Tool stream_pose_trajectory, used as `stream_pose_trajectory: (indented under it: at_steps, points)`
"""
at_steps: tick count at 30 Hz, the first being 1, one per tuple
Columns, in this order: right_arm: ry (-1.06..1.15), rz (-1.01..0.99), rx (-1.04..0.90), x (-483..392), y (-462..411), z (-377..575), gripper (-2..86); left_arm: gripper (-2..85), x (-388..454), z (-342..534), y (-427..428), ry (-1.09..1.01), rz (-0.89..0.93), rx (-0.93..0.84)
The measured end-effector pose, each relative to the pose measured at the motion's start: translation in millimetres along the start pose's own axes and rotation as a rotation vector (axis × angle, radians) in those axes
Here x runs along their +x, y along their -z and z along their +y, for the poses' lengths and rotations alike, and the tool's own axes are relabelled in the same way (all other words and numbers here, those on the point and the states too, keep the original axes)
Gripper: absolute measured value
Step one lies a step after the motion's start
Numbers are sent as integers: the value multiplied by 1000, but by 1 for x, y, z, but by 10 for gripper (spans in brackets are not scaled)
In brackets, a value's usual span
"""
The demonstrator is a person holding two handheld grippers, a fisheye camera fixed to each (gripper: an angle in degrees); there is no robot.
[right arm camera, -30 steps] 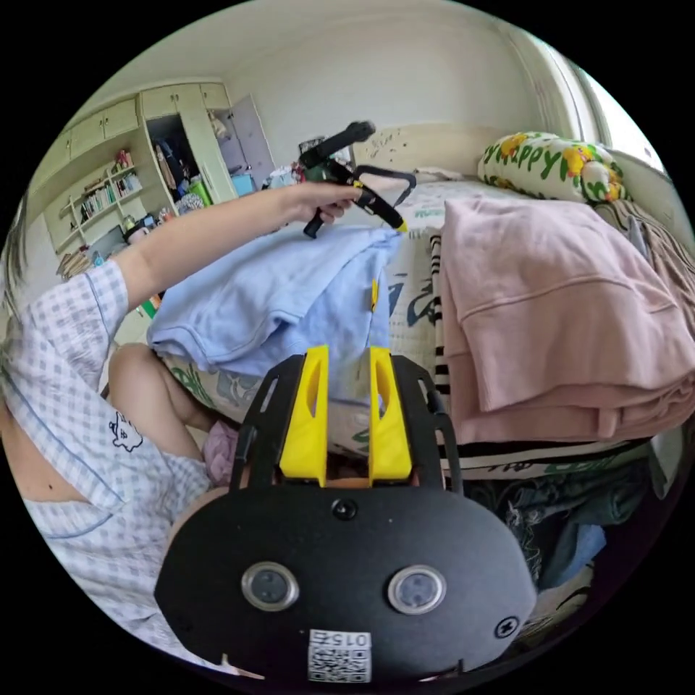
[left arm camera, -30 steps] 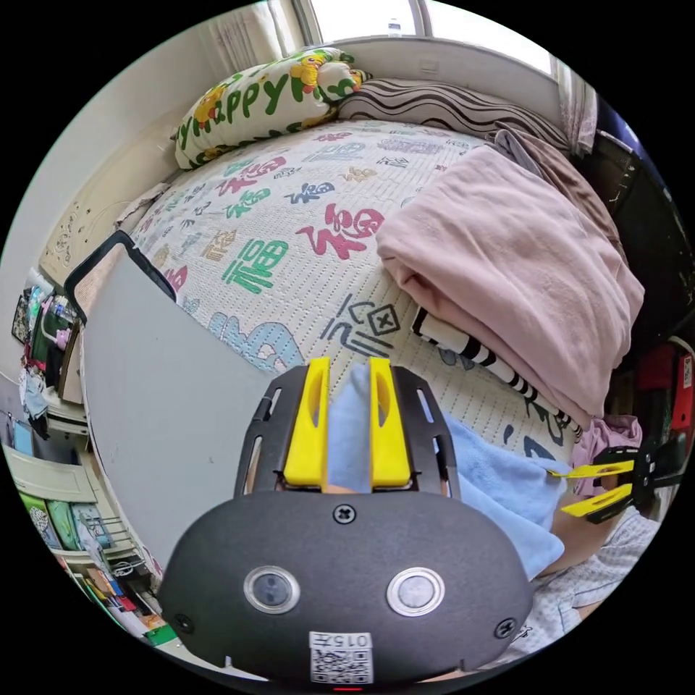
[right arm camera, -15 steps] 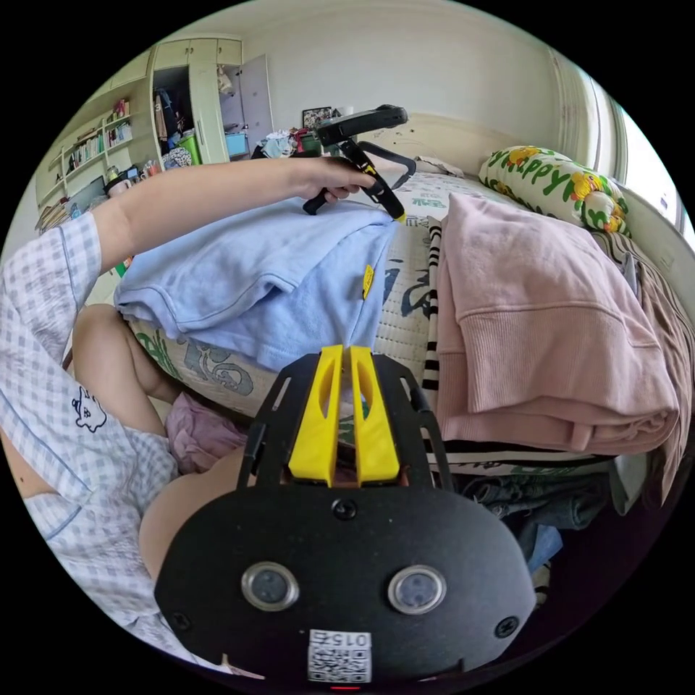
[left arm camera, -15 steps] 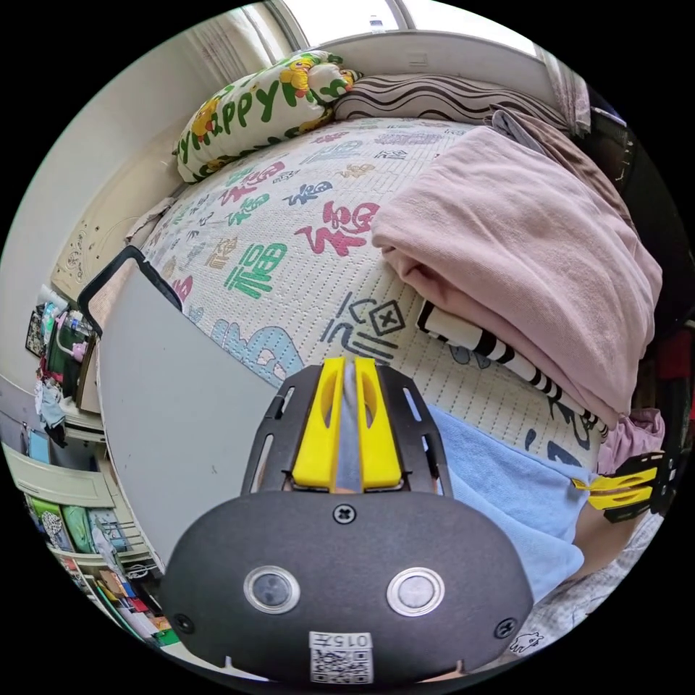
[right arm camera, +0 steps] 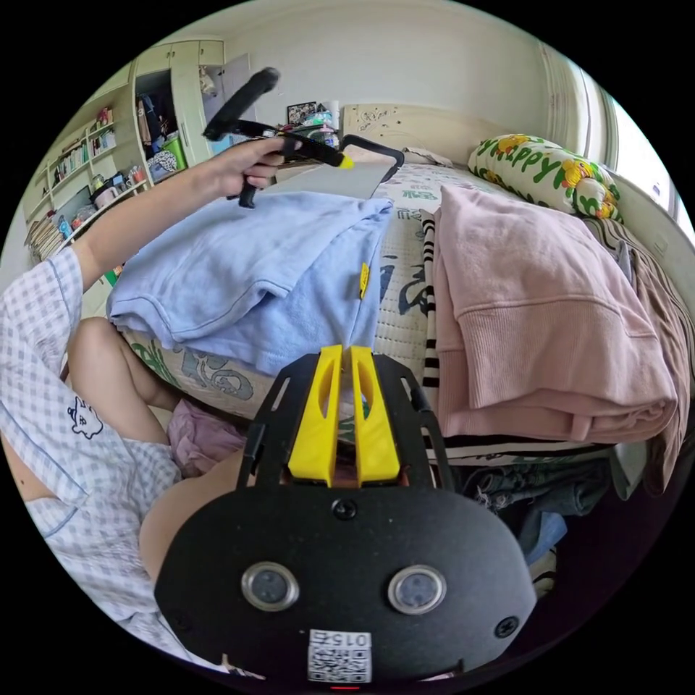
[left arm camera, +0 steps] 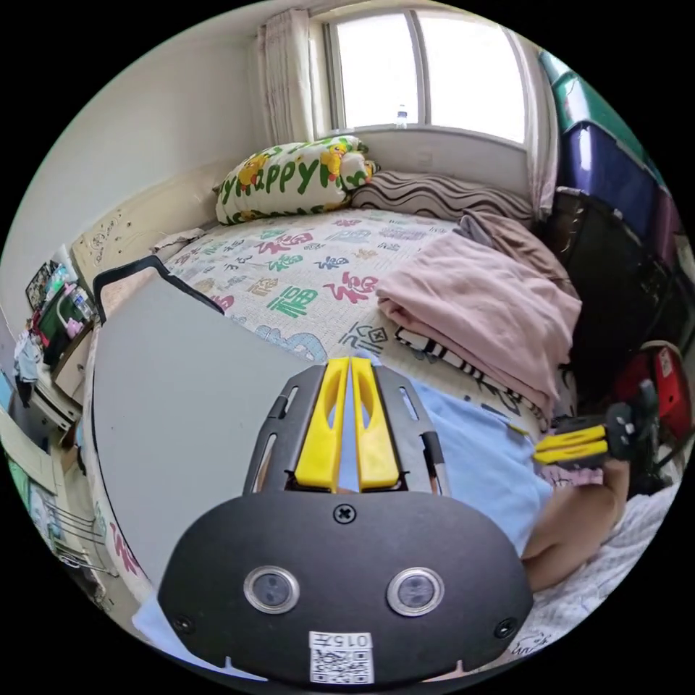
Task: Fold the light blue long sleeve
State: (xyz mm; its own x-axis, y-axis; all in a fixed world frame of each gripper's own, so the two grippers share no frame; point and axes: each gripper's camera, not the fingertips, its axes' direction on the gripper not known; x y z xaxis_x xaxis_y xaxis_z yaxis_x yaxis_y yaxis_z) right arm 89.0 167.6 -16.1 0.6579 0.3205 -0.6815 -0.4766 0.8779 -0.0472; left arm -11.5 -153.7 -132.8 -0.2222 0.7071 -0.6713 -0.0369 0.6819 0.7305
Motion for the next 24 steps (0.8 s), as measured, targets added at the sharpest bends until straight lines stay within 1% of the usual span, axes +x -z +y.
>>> stream_pose_trajectory:
  at_steps: [2, 6, 8, 9, 10, 11, 13, 15, 16, 17, 18, 20, 22, 24]
  points:
    - [-4, 7, -3, -5, -3, 2, 31, -6, -10, 46, 46, 19, 45, 58]
    - [-45, 14, 4, -12, -4, 3, 32, -6, -20, 120, 112, 32, 16, 124]
    - [-86, 1, 64, -18, 5, 5, 27, -6, -19, 175, 148, -1, -113, 167]
    - [-89, -6, 82, -21, 8, 5, 24, -6, -18, 187, 154, -14, -169, 179]
    - [-94, -14, 125, -28, 13, 4, 17, -6, -18, 200, 163, -45, -293, 157]
    - [-98, -8, 167, -38, 19, 2, 8, -6, -24, 206, 172, -8, -385, 131]
    - [-92, 38, 221, -58, 26, -3, 4, -5, -37, 217, 189, 49, -401, 130]
    - [-62, 84, 285, -86, 31, -8, 3, -1, -51, 235, 208, 88, -339, 174]
    - [-21, 60, 333, -106, 33, -12, 5, 3, -64, 249, 219, 119, -311, 206]
    - [52, -14, 365, -127, 33, -17, 8, 9, -79, 261, 228, 165, -303, 220]
    - [98, -62, 372, -138, 31, -21, 11, 11, -88, 268, 232, 195, -303, 224]
    - [242, -213, 365, -185, 22, -36, 35, 23, -127, 296, 244, 329, -303, 246]
    - [324, -254, 353, -223, 10, -47, 48, 34, -155, 318, 247, 412, -297, 232]
    - [389, -251, 333, -261, -4, -56, 53, 47, -179, 338, 247, 502, -318, 205]
